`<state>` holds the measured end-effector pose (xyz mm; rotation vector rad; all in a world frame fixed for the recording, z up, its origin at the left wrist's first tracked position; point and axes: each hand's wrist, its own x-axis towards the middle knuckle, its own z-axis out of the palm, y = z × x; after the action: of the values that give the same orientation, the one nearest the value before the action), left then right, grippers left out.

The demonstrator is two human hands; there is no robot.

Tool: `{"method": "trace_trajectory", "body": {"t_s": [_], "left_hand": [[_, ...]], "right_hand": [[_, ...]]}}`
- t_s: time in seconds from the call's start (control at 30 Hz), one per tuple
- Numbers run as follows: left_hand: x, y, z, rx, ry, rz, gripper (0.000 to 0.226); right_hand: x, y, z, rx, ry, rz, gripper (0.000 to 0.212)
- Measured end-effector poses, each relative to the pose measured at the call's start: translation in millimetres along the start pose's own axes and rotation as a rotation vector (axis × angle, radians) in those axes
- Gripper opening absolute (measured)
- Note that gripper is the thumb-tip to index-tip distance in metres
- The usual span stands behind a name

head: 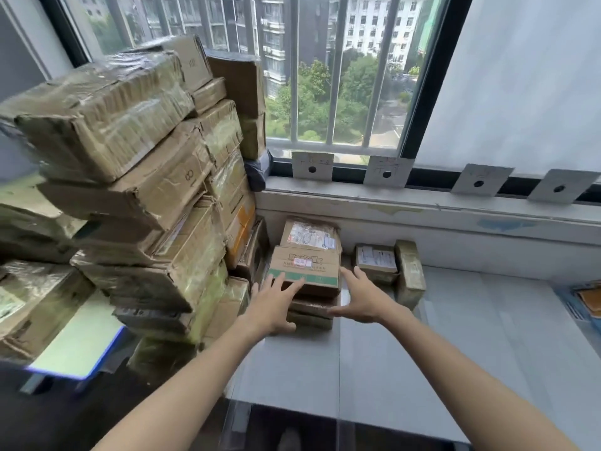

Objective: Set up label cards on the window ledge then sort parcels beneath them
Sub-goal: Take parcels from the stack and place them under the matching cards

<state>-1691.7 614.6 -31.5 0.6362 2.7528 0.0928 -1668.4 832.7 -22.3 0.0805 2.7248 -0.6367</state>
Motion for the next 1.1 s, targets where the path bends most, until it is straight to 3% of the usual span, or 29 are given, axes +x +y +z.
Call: {"method": "trace_trajectory", "body": {"t_s": [0.13, 0.33, 0.47, 0.63, 0.77, 0.9, 1.1], "left_hand": [[-30.0, 2.2, -39.3, 0.115, 0.141, 0.052, 0.09], [-81.3, -3.0, -162.2, 0.161, 0.459, 0.11, 0.072], [-115.2, -11.4, -240.2, 0.228, 0.631, 0.039, 0.066], [-143.4, -56.5, -303.5, 0.264, 0.606, -0.292, 0.082], [-155.2, -118.2, -320.5, 0.107, 0.514, -0.567, 0.106], [-152.9, -157.6, -313.1, -0.074, 0.432, -0.589, 0.106], [-146.6, -170.3, -304.3, -0.184, 0.528, -0.535, 0.1]], "right_hand": [[-19.1, -16.3, -17.4, -0.044, 0.038, -0.05, 0.111], [-22.5, -76.4, -77.6, -0.09, 0.133, -0.175, 0.108], [-27.6, -122.6, -112.2, -0.13, 0.195, -0.254, 0.104], [-31.7, -163.8, -137.1, -0.156, 0.23, -0.334, 0.103], [-36.3, -188.1, -144.6, -0.185, 0.25, -0.377, 0.103], [-33.1, -205.9, -145.2, -0.196, 0.245, -0.392, 0.099], [-35.5, -217.9, -139.8, -0.195, 0.251, -0.35, 0.097]]}}
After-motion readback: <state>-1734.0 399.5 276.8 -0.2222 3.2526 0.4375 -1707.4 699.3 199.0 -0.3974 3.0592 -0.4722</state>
